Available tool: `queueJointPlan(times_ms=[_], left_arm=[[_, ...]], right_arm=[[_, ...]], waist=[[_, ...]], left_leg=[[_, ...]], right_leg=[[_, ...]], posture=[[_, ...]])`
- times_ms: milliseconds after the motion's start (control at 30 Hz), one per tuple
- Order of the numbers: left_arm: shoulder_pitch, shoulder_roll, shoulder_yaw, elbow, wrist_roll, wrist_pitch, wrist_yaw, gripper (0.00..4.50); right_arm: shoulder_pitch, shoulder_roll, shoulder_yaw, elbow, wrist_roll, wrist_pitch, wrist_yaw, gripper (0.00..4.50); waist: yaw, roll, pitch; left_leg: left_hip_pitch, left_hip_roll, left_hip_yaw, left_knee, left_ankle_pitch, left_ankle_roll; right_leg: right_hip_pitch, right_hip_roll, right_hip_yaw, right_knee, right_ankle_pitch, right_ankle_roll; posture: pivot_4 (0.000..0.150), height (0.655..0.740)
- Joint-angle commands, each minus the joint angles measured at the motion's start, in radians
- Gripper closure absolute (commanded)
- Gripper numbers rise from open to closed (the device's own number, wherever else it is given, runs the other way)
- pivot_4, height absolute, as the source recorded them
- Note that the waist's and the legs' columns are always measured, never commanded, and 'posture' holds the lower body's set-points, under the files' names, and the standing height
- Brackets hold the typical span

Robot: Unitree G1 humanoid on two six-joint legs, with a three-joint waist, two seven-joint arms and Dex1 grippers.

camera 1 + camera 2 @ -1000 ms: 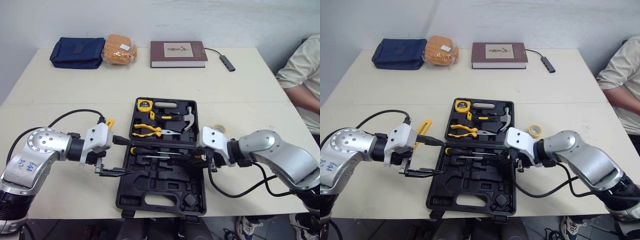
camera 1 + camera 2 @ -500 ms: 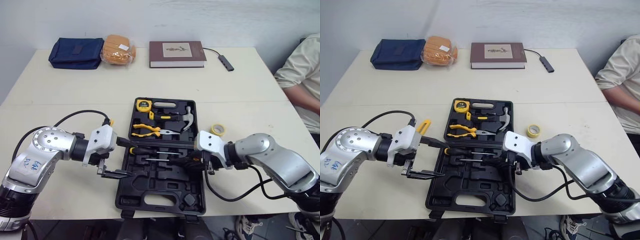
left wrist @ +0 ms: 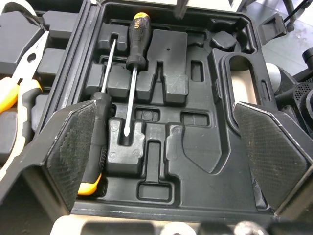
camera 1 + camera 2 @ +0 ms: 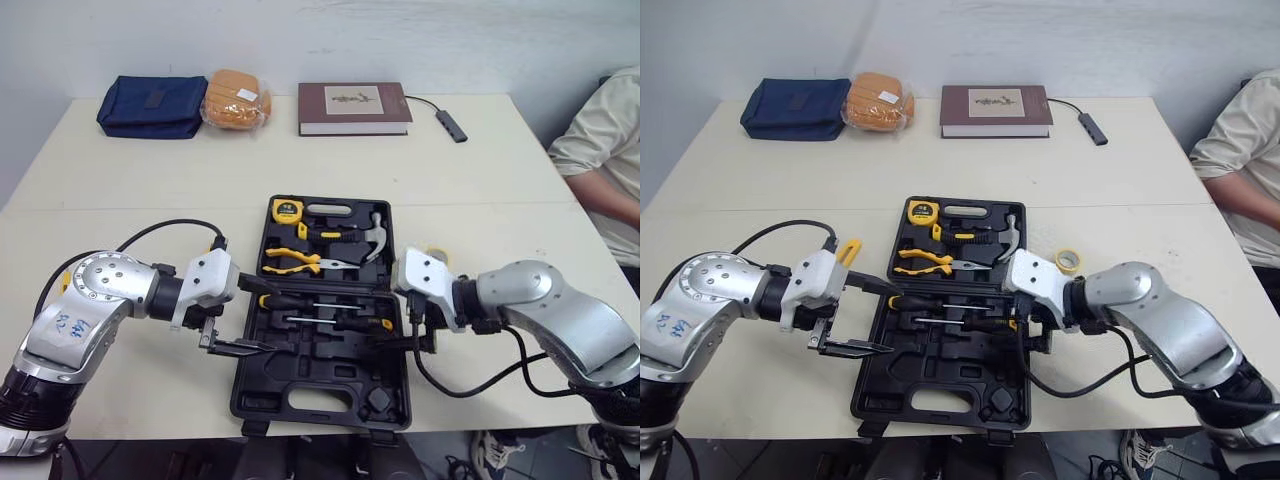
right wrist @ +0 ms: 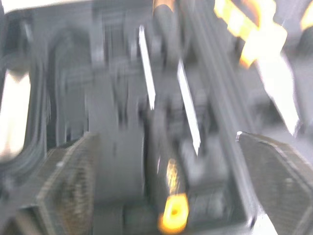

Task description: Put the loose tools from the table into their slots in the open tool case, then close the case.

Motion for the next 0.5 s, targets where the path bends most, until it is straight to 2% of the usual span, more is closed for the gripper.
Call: queueJointPlan(times_ms=[33,100,133,167,333,433,500], left_arm=[[-0.005,-0.009,0.007,-0.001,-0.012,-0.01,-0.008,0.0],[-0.005,-0.016,0.004,-0.001,-0.01,-0.011,-0.006,0.0],[-0.006,-0.021,0.001,-0.004,-0.008,-0.012,-0.004,0.0],[-0.007,-0.025,-0.003,-0.007,-0.007,-0.01,-0.001,0.0],[-0.018,-0.04,-0.014,-0.015,-0.002,-0.002,0.009,0.0],[-0.025,-0.044,-0.017,-0.013,-0.001,0.0,0.011,0.0],[-0.029,-0.045,-0.018,-0.011,0.0,0.0,0.012,0.0]], right_arm=[[0.076,0.106,-0.028,0.059,-0.002,-0.184,-0.002,0.05],[0.105,0.134,-0.025,0.098,-0.014,-0.259,0.027,0.05],[0.12,0.145,-0.019,0.123,-0.018,-0.298,0.048,0.53],[0.13,0.155,-0.015,0.145,-0.02,-0.326,0.063,0.74],[0.149,0.197,-0.009,0.215,-0.019,-0.354,0.074,3.2],[0.154,0.198,0.012,0.244,-0.044,-0.367,0.089,4.47],[0.153,0.198,0.028,0.265,-0.062,-0.369,0.097,4.47]], waist=[[0.0,-0.001,0.0],[0.001,-0.001,0.0],[0.002,-0.001,0.0],[0.003,-0.001,0.0],[0.001,-0.001,0.0],[0.0,-0.001,0.0],[0.0,-0.001,0.0]], left_leg=[[0.0,0.0,0.0,0.0,0.0,0.0],[0.0,0.0,0.0,0.0,0.0,0.0],[0.0,0.0,0.001,0.001,0.0,0.0],[0.0,0.0,0.0,0.002,0.0,0.001],[0.0,0.0,0.0,0.002,0.0,0.001],[0.0,0.0,0.0,0.002,0.0,0.001],[0.0,0.0,0.0,0.002,0.0,0.001]], right_leg=[[0.001,0.0,-0.001,0.001,0.0,0.0],[0.001,0.0,0.0,0.002,0.0,0.0],[0.001,0.0,0.0,0.002,0.0,0.001],[0.001,0.0,0.0,0.003,0.0,0.001],[0.001,0.0,0.0,0.003,0.001,0.001],[0.001,0.0,0.0,0.003,0.001,0.001],[0.001,0.0,0.0,0.003,0.001,0.001]], posture=[[0.15,0.74],[0.15,0.74],[0.15,0.74],[0.15,0.74],[0.15,0.74],[0.15,0.74],[0.15,0.74]])
